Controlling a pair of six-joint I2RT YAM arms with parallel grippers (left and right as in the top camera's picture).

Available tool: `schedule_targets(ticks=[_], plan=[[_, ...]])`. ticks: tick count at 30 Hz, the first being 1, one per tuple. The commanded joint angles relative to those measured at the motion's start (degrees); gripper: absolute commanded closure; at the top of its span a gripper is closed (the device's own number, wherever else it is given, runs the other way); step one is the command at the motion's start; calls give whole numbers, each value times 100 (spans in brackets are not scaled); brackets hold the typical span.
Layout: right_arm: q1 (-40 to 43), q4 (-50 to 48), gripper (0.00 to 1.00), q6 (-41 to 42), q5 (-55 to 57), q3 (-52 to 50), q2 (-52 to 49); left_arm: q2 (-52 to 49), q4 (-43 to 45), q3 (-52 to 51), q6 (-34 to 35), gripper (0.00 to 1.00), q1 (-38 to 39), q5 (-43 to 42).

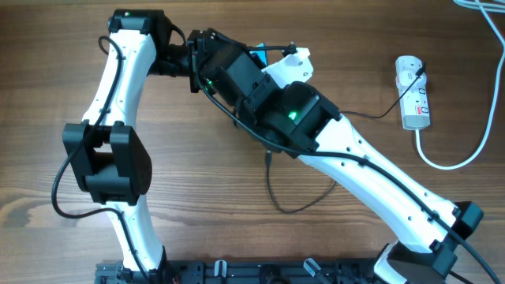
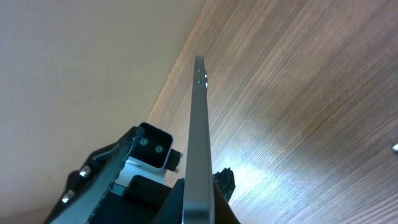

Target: Plug charger to phone and switch on socket

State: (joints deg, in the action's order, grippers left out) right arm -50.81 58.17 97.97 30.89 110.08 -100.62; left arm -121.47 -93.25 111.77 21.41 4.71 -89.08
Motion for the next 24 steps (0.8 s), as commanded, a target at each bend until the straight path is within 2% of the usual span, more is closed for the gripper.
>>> schedule_targets(ticks=[1, 5, 19, 21, 24], plan=[[-11, -31, 96, 1174, 210, 127, 221, 201, -24, 11, 308, 42, 4, -127], [-11, -28, 95, 1530, 208, 127, 221, 201, -22, 11, 308, 56, 4, -125], [-11, -166, 96, 1768, -293, 127, 221, 201, -22, 11, 306, 78, 4, -127], [-11, -162, 95, 1764, -396, 127, 221, 201, -22, 11, 306, 88, 4, -125], [-11, -90, 95, 1746, -400, 127, 221, 201, -22, 11, 308, 96, 4, -127]])
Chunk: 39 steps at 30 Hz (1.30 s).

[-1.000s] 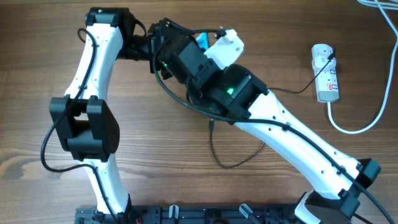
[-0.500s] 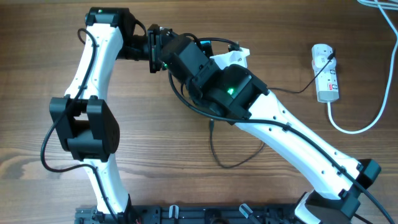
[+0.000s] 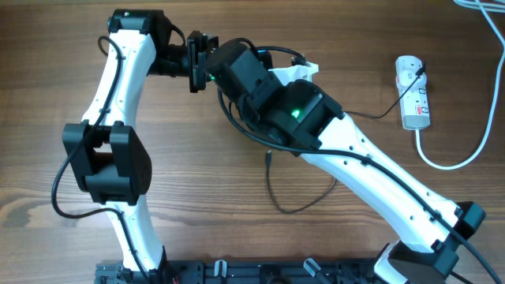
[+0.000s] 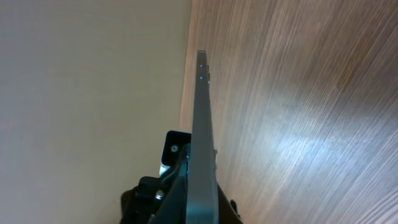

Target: Plug charger to phone and switch on socket

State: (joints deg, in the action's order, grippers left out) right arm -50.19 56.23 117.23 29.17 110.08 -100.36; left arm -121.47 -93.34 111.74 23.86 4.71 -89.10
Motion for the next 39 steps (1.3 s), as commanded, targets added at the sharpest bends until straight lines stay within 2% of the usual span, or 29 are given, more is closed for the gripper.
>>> schedule_targets(ticks=[1, 4, 8, 9, 11, 12, 14, 16, 18, 19, 22, 26, 28, 32, 38, 39], plan=[[-72, 149, 95, -175, -227, 127, 195, 201, -13, 13, 61, 96, 4, -125], [-72, 221, 90, -234, -227, 127, 195, 201, -13, 13, 61, 96, 4, -125], [-72, 214, 82, -761, -225, 127, 195, 201, -11, 13, 61, 96, 4, -122], [-72, 216, 73, -861, -223, 127, 195, 201, -11, 13, 61, 96, 4, -125], [-72, 229, 31, -1368, -223, 127, 195, 201, -11, 13, 61, 96, 4, -122], [-72, 313, 15, -1727, -216, 127, 195, 201, -11, 13, 59, 96, 4, -122], [-61, 610, 1, -2028, -197, 127, 195, 201, -11, 13, 59, 96, 4, -122], [-11, 1091, 0, -2048, -195, 127, 195, 201, -11, 13, 59, 96, 4, -118], [74, 1508, 0, -2479, -175, 127, 195, 201, -9, 13, 59, 96, 4, -109], [111, 1593, 0, -3045, -179, 127, 195, 201, -9, 13, 59, 96, 4, -109], [157, 1943, 0, -5521, -186, 122, 195, 201, 13, 13, 35, 96, 4, -107], [157, 2616, 0, -7388, -247, 122, 195, 201, 122, 13, 37, 96, 4, -107], [157, 2914, 0, -7893, -275, 122, 195, 201, 122, 13, 37, 96, 4, -107], [157, 3440, 0, -9405, -1316, 44, 195, 201, 291, 13, 35, 96, 4, -85], [249, 3593, 0, -9499, -1453, -116, 195, 201, 614, 13, -111, 96, 0, 70], [282, 3593, 0, -9711, -1598, -195, 195, 201, 667, 13, -114, 96, 0, 72]])
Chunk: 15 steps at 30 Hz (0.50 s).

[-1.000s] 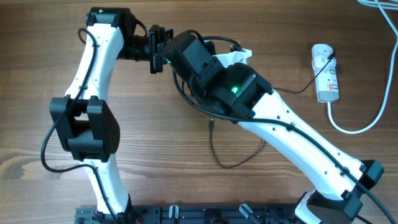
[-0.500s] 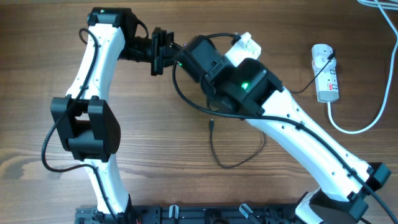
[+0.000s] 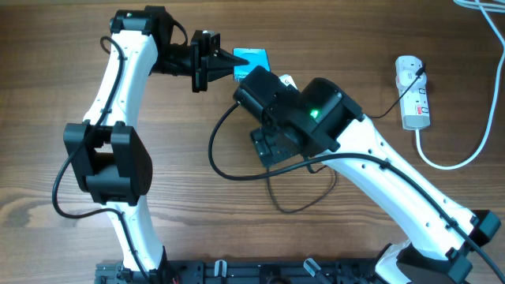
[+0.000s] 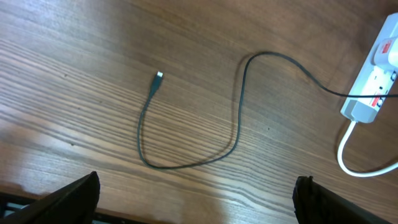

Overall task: Plug charger to phone and switch on socket
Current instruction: 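Move the right gripper down and grasp the black USB-C cable plug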

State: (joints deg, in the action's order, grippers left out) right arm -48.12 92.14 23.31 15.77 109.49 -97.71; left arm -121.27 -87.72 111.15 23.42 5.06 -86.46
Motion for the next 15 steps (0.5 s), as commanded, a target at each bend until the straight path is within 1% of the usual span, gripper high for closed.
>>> schedule_targets(ticks=[1, 3, 4, 6, 7, 10, 12, 14, 15], plan=[[90, 2, 0, -787, -577, -369, -70, 181, 146, 72, -68, 96, -35, -153], [90, 0, 1, -835, -623, -782, -70, 181, 273, 72, -68, 96, -37, -125], [90, -125, 0, -826, -623, -1296, -70, 181, 385, 72, -68, 96, -37, -87], [90, -302, 0, -807, -623, -1637, -70, 181, 481, 72, -68, 96, -35, 13], [98, -398, 0, -697, -623, -1823, -70, 181, 507, 72, -68, 96, -35, 227], [275, -490, 0, -625, -868, -2048, -70, 181, 509, 72, -66, 96, -48, 1027], [398, -522, 1, -614, -1008, -2063, -70, 181, 531, 72, -68, 96, -46, 1152], [483, -743, 0, -616, -1408, -2074, -70, 181, 608, 72, -68, 96, -46, 1224], [503, -861, 0, -623, -1600, -2076, -72, 181, 616, 72, -68, 96, -46, 1401]])
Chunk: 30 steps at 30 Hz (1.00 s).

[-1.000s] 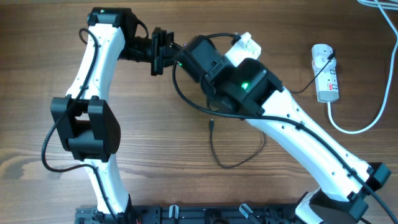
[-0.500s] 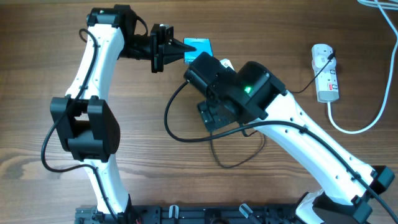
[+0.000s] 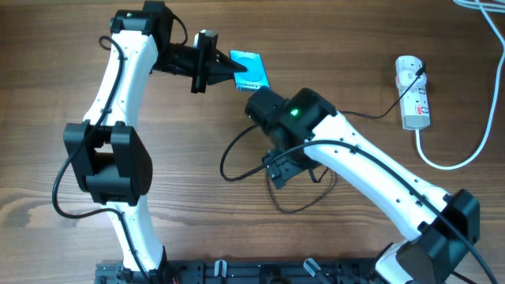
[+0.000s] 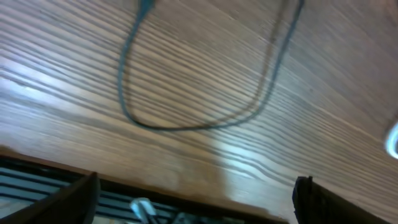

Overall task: Plug charger to phone and switch on socket
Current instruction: 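Move the right gripper down and grasp the black USB-C cable plug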

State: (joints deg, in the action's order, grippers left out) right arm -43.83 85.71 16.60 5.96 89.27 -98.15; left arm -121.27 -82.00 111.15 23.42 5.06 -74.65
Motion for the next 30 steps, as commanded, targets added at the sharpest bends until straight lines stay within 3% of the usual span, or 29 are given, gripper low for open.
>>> schedule_targets(ticks=[1, 6, 11, 17, 21, 26, 30], plan=[[74, -330, 0, 50, -697, -72, -28, 181, 42, 72, -68, 96, -46, 431], [192, -925, 0, 131, -693, -81, -28, 181, 37, 72, -68, 96, -46, 1635], [1012, -973, 0, 695, -879, -81, -33, 181, 11, 72, -68, 96, -46, 2638], [1241, -1154, 0, 446, -1314, -385, -33, 181, 9, 70, -15, 96, -46, 4037], [1237, -2214, 1, 780, -1934, -1150, -37, 181, 15, 70, 1019, 96, -46, 5355], [1056, -3025, 14, 1412, -2212, -1711, -66, 181, 33, 70, 1012, 96, -48, 5998], [780, -3414, 30, 2485, -1106, -2017, -107, 179, 55, 70, 1054, 96, -46, 6212]])
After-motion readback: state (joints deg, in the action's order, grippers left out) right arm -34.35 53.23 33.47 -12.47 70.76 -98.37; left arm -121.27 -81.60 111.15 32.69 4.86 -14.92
